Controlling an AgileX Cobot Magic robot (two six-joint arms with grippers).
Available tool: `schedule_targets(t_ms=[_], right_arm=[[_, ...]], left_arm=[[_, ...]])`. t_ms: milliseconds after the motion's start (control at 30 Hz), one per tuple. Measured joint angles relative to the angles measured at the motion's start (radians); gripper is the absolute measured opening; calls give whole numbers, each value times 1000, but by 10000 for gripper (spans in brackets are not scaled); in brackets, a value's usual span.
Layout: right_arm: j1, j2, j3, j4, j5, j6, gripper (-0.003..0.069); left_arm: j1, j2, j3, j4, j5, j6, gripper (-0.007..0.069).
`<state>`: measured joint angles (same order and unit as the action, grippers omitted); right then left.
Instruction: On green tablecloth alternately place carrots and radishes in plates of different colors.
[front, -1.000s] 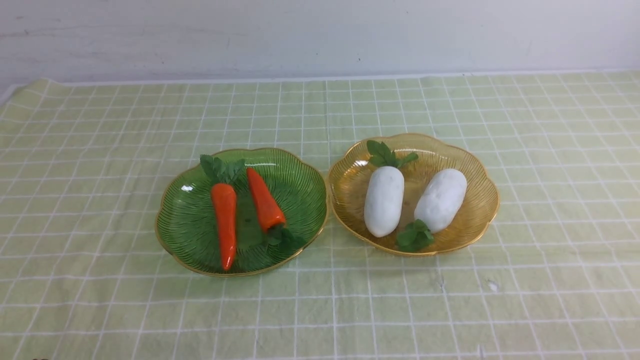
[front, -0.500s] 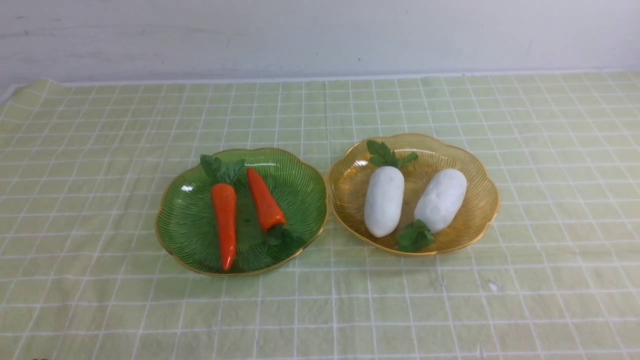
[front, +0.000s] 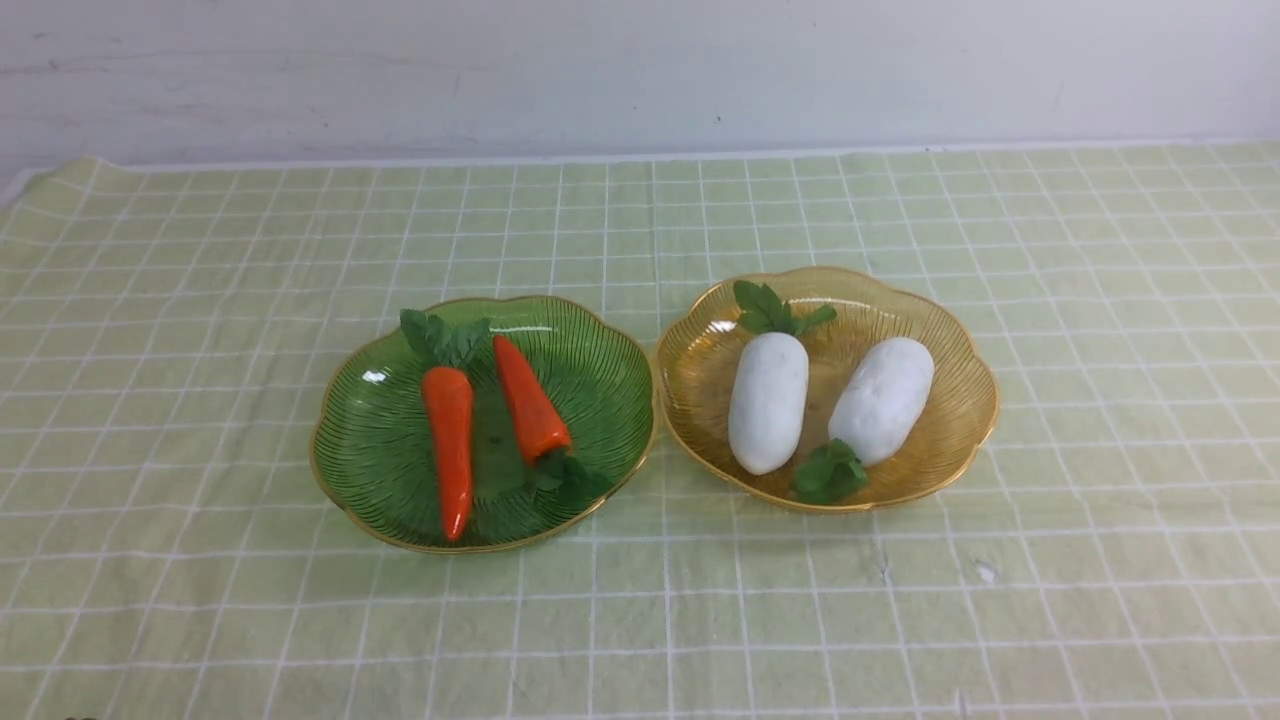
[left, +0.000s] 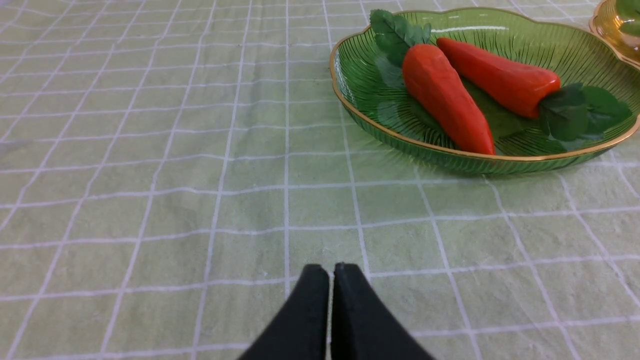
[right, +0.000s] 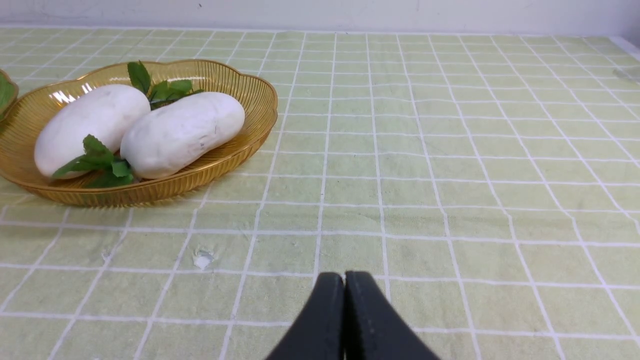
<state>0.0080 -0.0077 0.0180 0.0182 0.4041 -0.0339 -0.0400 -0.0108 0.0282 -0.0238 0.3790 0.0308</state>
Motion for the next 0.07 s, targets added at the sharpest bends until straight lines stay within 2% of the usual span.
schedule_targets(t_ms=[67], right_arm=[[0,0,0,0,0,0,-15]], left_arm=[[0,0,0,0,1,0,-8]])
